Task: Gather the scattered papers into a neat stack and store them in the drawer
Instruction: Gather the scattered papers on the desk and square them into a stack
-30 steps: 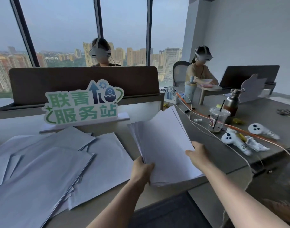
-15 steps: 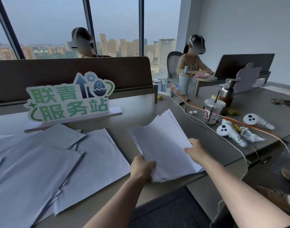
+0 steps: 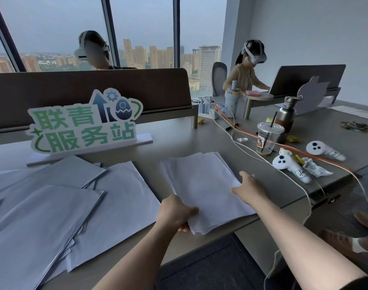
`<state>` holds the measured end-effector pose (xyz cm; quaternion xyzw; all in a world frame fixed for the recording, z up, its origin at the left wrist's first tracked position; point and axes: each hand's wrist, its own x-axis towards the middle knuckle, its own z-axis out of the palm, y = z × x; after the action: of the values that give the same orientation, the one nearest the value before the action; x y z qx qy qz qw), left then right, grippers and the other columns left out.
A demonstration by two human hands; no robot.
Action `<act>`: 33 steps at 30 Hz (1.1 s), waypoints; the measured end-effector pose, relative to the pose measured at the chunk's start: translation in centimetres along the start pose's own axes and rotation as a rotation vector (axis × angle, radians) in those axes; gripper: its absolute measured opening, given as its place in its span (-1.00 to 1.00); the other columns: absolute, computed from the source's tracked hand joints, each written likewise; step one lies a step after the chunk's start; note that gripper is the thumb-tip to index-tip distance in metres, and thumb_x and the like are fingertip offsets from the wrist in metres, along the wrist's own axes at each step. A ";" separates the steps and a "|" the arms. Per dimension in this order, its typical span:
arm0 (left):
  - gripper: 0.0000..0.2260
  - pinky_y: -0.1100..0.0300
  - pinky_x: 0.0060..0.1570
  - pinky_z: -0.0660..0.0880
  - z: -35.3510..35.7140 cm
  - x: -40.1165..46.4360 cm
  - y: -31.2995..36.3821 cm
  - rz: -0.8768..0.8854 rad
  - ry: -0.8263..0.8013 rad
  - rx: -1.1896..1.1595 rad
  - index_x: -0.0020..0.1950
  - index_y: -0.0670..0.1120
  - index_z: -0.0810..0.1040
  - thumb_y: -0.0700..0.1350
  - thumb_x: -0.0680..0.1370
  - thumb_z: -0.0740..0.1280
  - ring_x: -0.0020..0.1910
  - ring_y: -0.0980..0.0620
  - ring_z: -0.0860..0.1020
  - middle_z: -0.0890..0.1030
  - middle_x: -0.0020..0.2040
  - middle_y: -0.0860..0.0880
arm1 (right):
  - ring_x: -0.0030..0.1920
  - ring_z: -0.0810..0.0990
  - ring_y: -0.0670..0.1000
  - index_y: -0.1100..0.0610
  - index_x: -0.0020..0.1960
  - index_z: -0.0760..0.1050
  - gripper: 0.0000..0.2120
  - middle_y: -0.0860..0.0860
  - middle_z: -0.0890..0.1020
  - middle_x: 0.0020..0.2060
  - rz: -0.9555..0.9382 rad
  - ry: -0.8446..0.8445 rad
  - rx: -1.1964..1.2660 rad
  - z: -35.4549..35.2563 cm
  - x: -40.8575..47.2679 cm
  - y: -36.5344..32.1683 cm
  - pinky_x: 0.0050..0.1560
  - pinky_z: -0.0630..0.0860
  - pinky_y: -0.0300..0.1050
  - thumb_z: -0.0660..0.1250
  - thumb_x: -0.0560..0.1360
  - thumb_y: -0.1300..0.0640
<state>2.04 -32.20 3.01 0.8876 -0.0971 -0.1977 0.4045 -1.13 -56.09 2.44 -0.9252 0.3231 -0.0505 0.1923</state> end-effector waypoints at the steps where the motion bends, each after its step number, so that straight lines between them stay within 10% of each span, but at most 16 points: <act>1: -0.75 0.18 -0.45 0.59 -0.1 -0.1 -0.1 0.000 0.000 0.010 -0.21 -0.24 0.58 -0.04 0.37 0.37 -0.54 -0.05 0.59 0.63 -0.49 -0.14 | 0.29 0.39 0.21 0.04 0.44 0.27 -0.38 0.14 0.40 0.32 -0.001 0.031 -0.019 -0.1 -0.3 -0.2 0.17 0.44 0.06 0.35 0.44 -0.05; 16: -0.85 0.12 -0.40 0.58 -7.0 -3.6 -5.5 0.048 0.310 0.114 -0.33 -0.13 0.50 -0.09 0.40 0.25 -0.55 -0.03 0.60 0.64 -0.45 -0.12 | 0.19 0.47 0.09 0.05 0.28 0.46 -0.68 0.04 0.52 0.17 -0.455 0.060 0.146 5.3 -8.4 -12.9 -0.01 0.47 -0.07 0.28 0.55 0.01; 28: -0.89 0.17 -0.35 0.39 -14.7 -7.7 -14.2 -0.032 0.709 0.209 -0.23 -0.04 0.48 -0.04 0.46 0.26 -0.27 -0.01 0.52 0.57 -0.29 0.03 | 0.28 0.40 0.14 0.01 0.40 0.35 -0.52 0.04 0.46 0.31 -0.549 -0.118 0.021 8.6 -13.7 -22.1 0.14 0.41 -0.06 0.21 0.51 -0.08; 33: -0.76 0.13 0.00 0.39 -17.2 -9.0 -18.1 -0.065 0.750 0.237 0.11 0.06 0.54 0.04 0.46 0.33 0.18 -0.04 0.44 0.57 0.14 0.03 | 0.28 0.44 0.08 0.04 0.39 0.36 -0.54 0.04 0.49 0.29 -0.585 -0.270 0.198 10.1 -16.1 -25.8 0.11 0.46 -0.07 0.24 0.53 -0.05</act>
<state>1.53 -5.68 2.05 0.9415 0.0636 0.1402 0.2999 3.36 -24.39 3.61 -0.9539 0.0089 -0.0118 0.2998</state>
